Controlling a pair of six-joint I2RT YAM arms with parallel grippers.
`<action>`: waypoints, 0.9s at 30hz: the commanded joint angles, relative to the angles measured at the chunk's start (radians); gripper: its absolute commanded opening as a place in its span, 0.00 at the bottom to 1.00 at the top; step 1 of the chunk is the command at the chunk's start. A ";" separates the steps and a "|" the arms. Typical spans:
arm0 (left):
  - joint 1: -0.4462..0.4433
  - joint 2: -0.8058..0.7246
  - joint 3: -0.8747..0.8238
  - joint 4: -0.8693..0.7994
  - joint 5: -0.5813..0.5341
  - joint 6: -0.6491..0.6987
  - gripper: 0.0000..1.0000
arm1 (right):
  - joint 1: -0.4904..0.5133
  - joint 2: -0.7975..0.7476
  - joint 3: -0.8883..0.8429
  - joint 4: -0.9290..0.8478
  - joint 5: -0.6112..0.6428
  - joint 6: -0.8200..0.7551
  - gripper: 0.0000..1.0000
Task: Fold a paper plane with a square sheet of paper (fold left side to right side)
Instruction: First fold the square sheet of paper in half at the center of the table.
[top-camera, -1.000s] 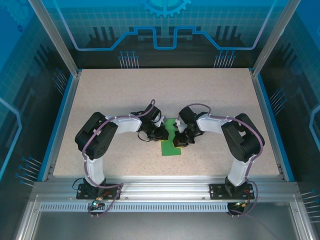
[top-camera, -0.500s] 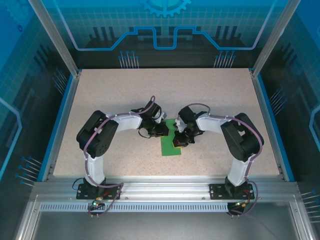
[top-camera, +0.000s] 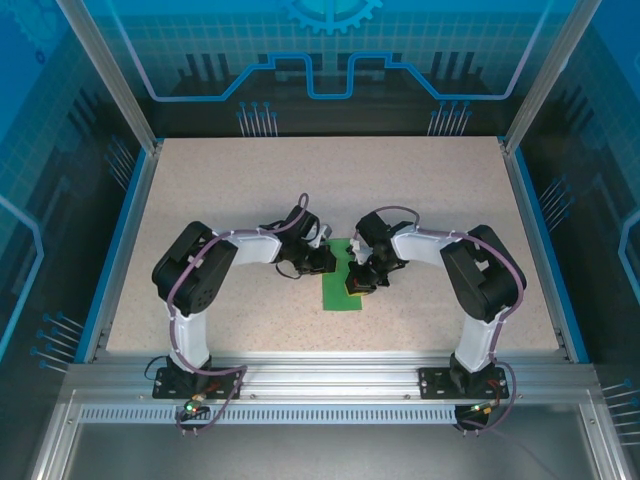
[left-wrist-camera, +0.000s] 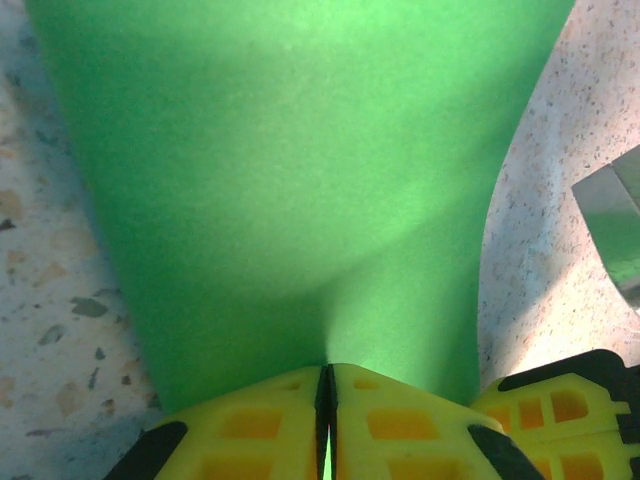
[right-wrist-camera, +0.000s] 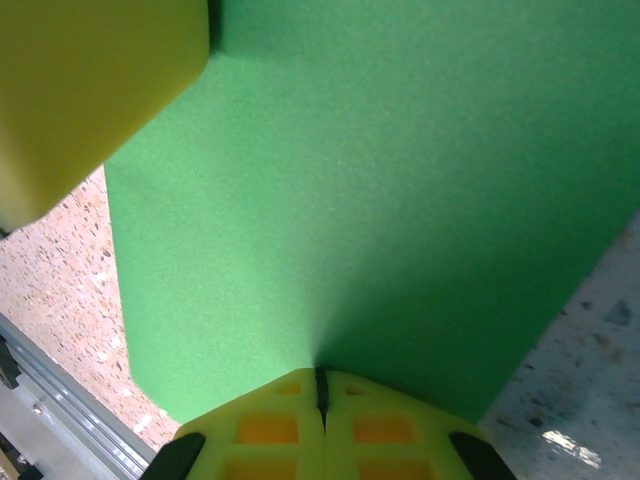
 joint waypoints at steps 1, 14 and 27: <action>0.014 0.024 -0.044 0.048 -0.079 0.014 0.13 | 0.005 0.068 -0.034 -0.093 0.177 -0.009 0.00; 0.068 0.029 0.041 0.006 -0.114 0.034 0.13 | 0.005 0.063 -0.046 -0.099 0.197 -0.011 0.00; 0.131 0.129 0.204 -0.045 -0.110 0.071 0.13 | 0.005 0.046 -0.059 -0.100 0.200 -0.007 0.00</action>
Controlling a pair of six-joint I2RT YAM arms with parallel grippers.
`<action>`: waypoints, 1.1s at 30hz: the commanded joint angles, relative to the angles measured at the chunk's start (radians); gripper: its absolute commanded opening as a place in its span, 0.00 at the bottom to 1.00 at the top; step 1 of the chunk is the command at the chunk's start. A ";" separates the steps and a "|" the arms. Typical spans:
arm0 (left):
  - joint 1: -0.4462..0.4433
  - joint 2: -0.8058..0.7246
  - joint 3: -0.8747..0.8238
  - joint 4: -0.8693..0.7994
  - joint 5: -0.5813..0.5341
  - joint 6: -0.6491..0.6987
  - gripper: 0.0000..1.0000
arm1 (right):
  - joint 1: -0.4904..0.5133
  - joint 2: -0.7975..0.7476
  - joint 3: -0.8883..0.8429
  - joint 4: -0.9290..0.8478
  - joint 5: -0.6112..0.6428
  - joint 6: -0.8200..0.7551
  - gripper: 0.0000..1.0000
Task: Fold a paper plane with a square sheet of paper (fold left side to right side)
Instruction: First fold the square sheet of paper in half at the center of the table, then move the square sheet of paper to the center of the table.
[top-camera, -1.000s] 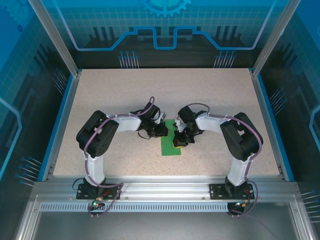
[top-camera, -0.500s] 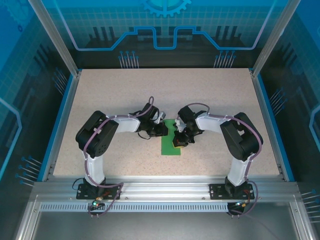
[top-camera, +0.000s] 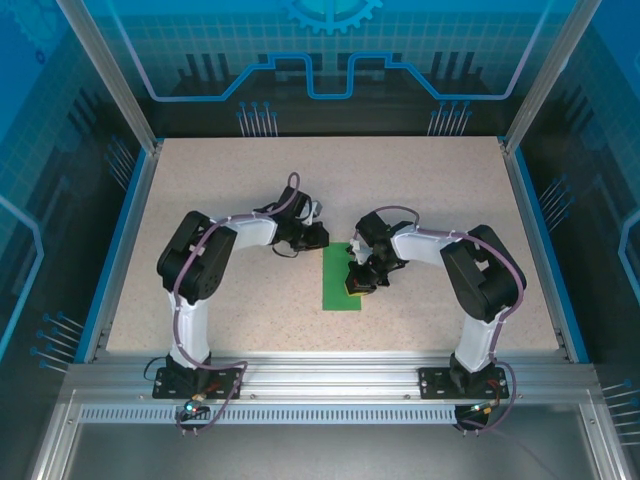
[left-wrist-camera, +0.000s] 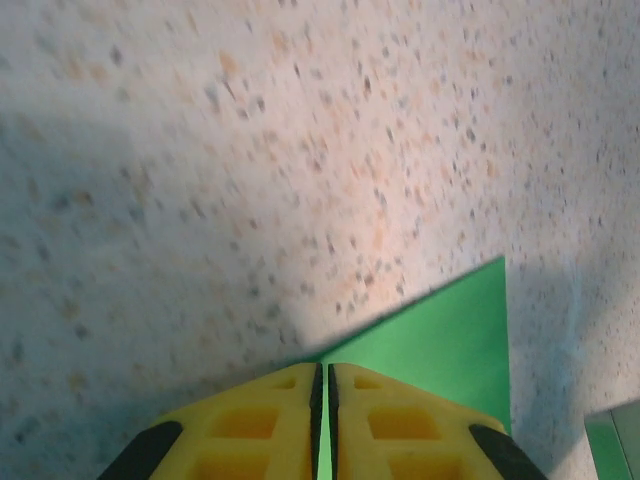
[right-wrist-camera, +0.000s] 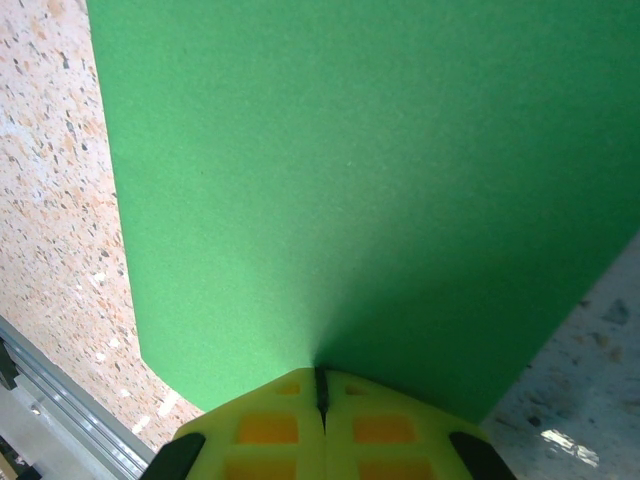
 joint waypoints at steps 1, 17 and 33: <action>0.028 0.040 0.040 -0.035 -0.027 0.037 0.13 | 0.004 0.045 -0.060 -0.096 0.196 -0.006 0.00; 0.088 -0.100 0.078 -0.103 -0.024 0.069 0.22 | 0.003 0.041 -0.050 0.004 0.097 0.059 0.00; 0.037 -0.256 -0.164 -0.037 0.115 -0.039 0.26 | -0.008 0.044 0.005 0.191 -0.009 0.120 0.02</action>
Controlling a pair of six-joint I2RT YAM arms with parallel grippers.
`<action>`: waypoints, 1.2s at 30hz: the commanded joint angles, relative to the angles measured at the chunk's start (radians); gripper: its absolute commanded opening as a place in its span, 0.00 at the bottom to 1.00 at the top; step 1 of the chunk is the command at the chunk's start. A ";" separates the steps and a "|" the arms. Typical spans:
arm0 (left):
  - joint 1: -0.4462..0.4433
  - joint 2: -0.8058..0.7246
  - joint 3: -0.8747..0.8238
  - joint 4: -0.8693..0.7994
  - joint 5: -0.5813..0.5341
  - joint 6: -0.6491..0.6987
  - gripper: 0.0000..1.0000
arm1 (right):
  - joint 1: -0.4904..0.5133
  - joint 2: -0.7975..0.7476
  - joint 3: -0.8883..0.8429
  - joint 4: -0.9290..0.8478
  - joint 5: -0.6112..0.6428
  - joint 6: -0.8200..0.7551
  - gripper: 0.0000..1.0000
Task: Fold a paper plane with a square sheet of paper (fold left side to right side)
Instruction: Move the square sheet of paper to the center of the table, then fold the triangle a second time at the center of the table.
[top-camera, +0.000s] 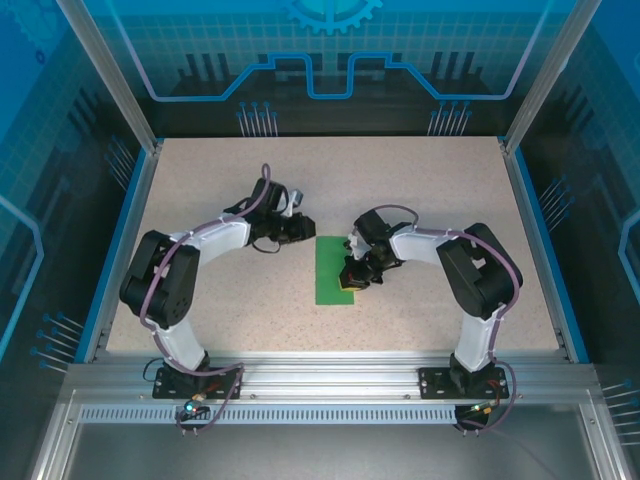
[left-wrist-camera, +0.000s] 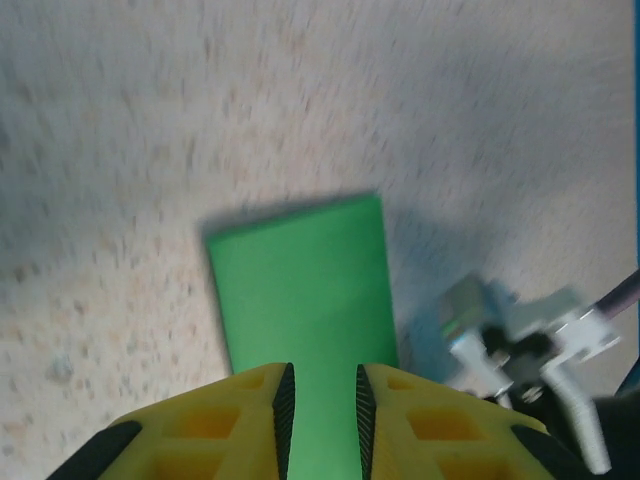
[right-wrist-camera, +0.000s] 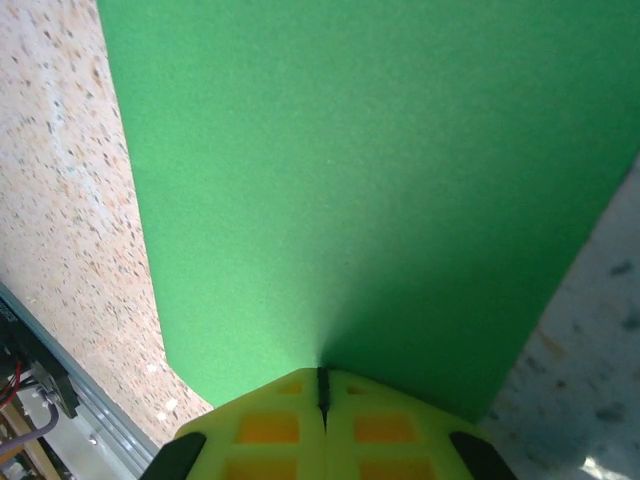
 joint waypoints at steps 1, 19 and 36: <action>-0.033 0.026 -0.018 0.022 0.062 -0.032 0.26 | -0.006 0.007 -0.001 0.048 0.059 0.016 0.03; -0.083 0.148 0.017 0.015 -0.004 -0.034 0.25 | -0.175 -0.212 -0.116 0.151 -0.026 0.069 0.36; -0.092 0.140 -0.036 0.027 -0.024 -0.037 0.20 | -0.123 -0.101 -0.077 0.030 -0.060 0.089 0.33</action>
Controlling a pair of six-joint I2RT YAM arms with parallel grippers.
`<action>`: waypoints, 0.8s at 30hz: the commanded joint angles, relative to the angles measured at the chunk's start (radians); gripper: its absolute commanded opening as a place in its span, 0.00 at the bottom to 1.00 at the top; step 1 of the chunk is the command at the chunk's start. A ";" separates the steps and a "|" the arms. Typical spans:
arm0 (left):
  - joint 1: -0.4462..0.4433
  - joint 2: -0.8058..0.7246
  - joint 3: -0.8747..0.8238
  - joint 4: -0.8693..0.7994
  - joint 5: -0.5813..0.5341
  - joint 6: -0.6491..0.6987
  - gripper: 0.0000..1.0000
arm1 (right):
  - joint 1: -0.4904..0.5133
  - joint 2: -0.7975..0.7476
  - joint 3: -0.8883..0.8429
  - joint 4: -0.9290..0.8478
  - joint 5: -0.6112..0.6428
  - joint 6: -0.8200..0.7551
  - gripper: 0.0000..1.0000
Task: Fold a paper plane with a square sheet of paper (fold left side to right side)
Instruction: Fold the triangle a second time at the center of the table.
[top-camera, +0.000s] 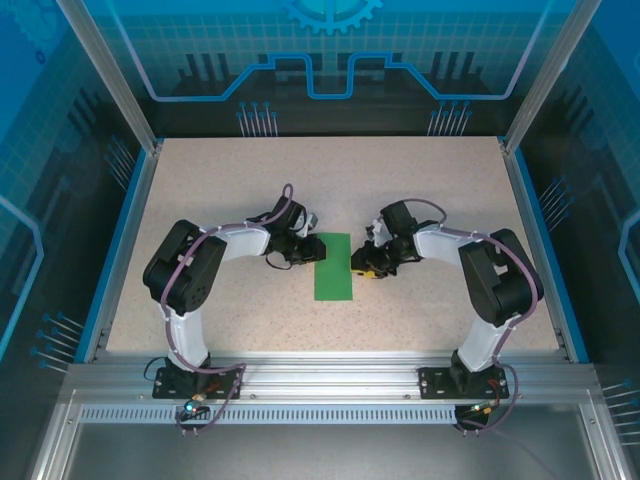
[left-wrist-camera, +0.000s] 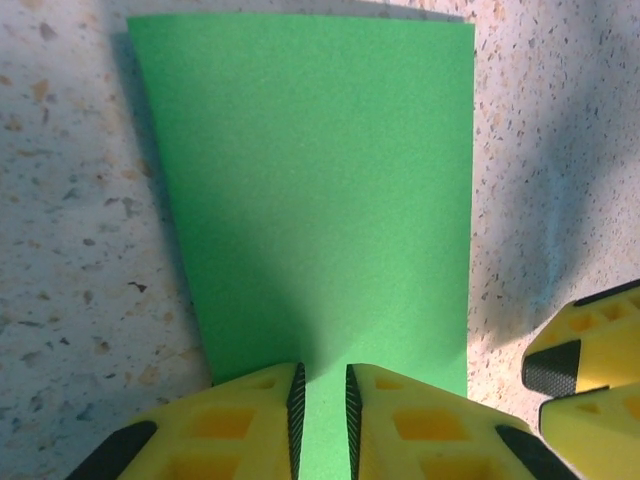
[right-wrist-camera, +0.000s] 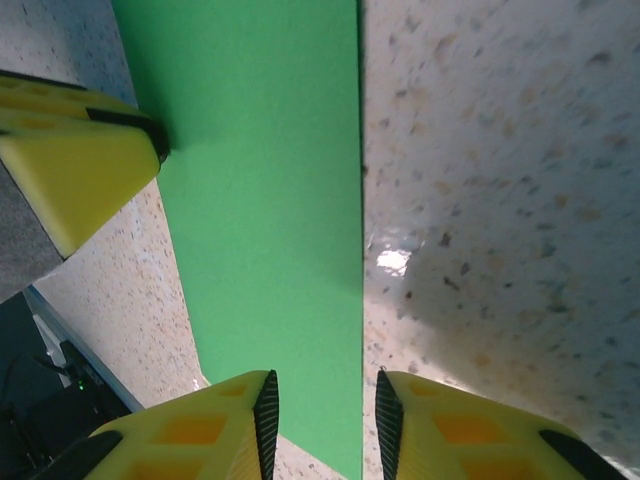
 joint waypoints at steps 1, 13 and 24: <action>-0.006 -0.007 -0.028 -0.002 -0.031 -0.011 0.20 | 0.025 -0.006 -0.005 -0.062 -0.001 0.002 0.33; -0.035 -0.010 -0.032 -0.047 -0.092 0.013 0.16 | 0.039 -0.010 -0.010 -0.083 0.004 0.001 0.33; -0.039 -0.010 -0.033 -0.045 -0.090 0.011 0.16 | 0.062 0.017 -0.017 -0.085 -0.021 0.009 0.33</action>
